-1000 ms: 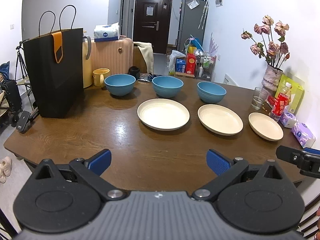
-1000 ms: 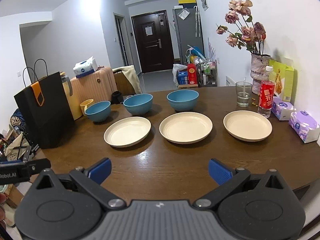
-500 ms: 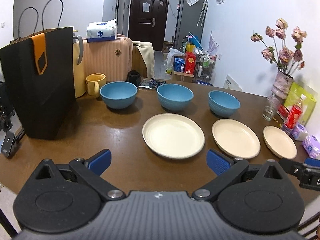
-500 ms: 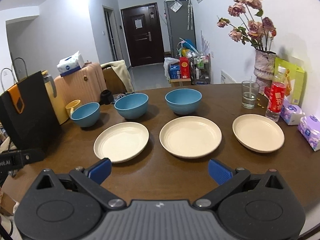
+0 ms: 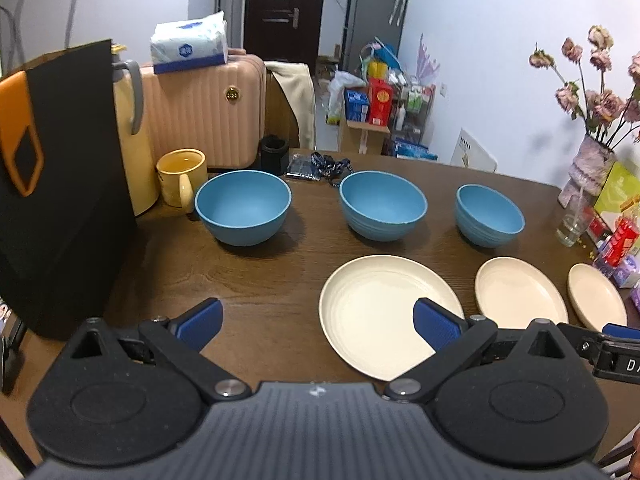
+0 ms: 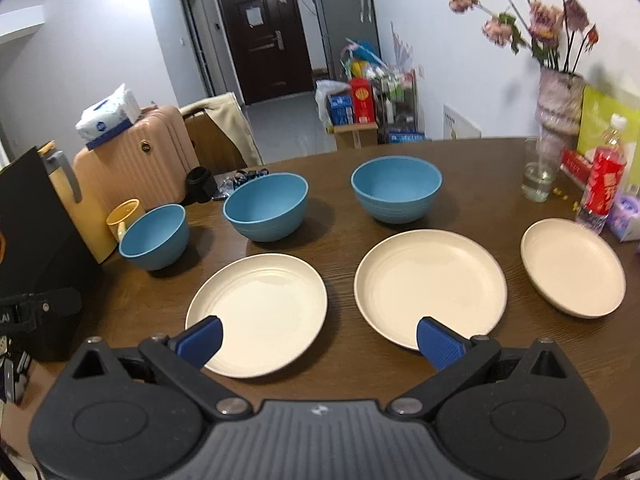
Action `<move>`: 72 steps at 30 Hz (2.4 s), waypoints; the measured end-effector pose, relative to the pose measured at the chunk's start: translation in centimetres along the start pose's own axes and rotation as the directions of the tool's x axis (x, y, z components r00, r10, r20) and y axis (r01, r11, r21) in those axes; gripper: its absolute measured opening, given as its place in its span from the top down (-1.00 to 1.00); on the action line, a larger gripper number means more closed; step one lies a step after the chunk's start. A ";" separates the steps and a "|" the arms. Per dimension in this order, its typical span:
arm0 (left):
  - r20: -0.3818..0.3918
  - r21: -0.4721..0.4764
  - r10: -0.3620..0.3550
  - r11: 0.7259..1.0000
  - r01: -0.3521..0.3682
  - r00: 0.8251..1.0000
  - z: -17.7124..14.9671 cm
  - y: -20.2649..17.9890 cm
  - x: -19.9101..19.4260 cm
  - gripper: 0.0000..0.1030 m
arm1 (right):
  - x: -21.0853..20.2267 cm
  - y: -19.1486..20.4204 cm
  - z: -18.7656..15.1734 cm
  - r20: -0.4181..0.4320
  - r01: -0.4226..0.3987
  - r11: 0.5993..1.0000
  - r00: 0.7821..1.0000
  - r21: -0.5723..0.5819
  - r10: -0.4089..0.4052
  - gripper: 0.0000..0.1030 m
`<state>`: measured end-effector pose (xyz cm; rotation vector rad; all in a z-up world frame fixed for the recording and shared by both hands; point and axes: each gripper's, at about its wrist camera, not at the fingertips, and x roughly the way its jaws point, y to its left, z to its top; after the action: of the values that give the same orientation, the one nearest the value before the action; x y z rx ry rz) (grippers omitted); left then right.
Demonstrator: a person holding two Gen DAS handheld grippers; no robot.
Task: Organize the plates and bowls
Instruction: 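Move both grippers toward the rim of the cream plate nearest the black bag, then close both grippers on the rim of that cream plate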
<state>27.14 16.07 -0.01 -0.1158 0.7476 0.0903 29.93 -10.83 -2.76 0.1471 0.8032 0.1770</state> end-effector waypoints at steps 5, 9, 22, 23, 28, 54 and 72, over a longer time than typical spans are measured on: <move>-0.055 0.023 -0.011 1.000 0.012 0.998 1.5 0.9 3.6 -1.00 | 3.4 0.6 0.7 -0.066 0.016 0.999 0.998 0.042 -0.013 -1.00; -0.113 0.008 -0.017 1.000 0.018 0.994 2.2 1.2 6.3 -1.00 | 6.0 0.5 1.4 -0.122 0.021 0.998 0.992 0.067 -0.013 -0.97; -0.267 -0.063 0.026 0.997 -0.044 0.963 2.5 1.0 13.6 -1.00 | 14.2 -0.6 3.1 -0.285 -0.010 0.998 0.958 0.054 0.025 -0.75; -0.275 -0.063 0.032 0.997 -0.051 0.961 2.4 0.9 14.1 -1.00 | 14.7 -0.6 3.1 -0.294 -0.011 0.999 0.955 0.052 0.026 -0.73; -0.307 -0.072 0.043 0.995 -0.069 0.951 2.3 0.4 16.1 -0.98 | 17.3 -1.3 3.1 -0.340 -0.030 0.998 0.939 0.060 0.049 -0.54; -0.425 -0.135 0.018 0.987 -0.084 0.905 1.4 0.5 22.5 -0.04 | 23.6 -2.0 3.9 -0.435 -0.089 0.995 0.895 0.051 0.102 0.19; -0.465 -0.187 -0.051 0.981 -0.041 0.884 0.8 1.0 24.2 0.77 | 24.4 -2.4 3.8 -0.448 -0.109 0.991 0.884 0.083 0.135 0.80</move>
<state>45.21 18.17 -15.99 -0.3330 1.2244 0.1322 49.51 -8.25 -17.71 0.2132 1.2690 0.3160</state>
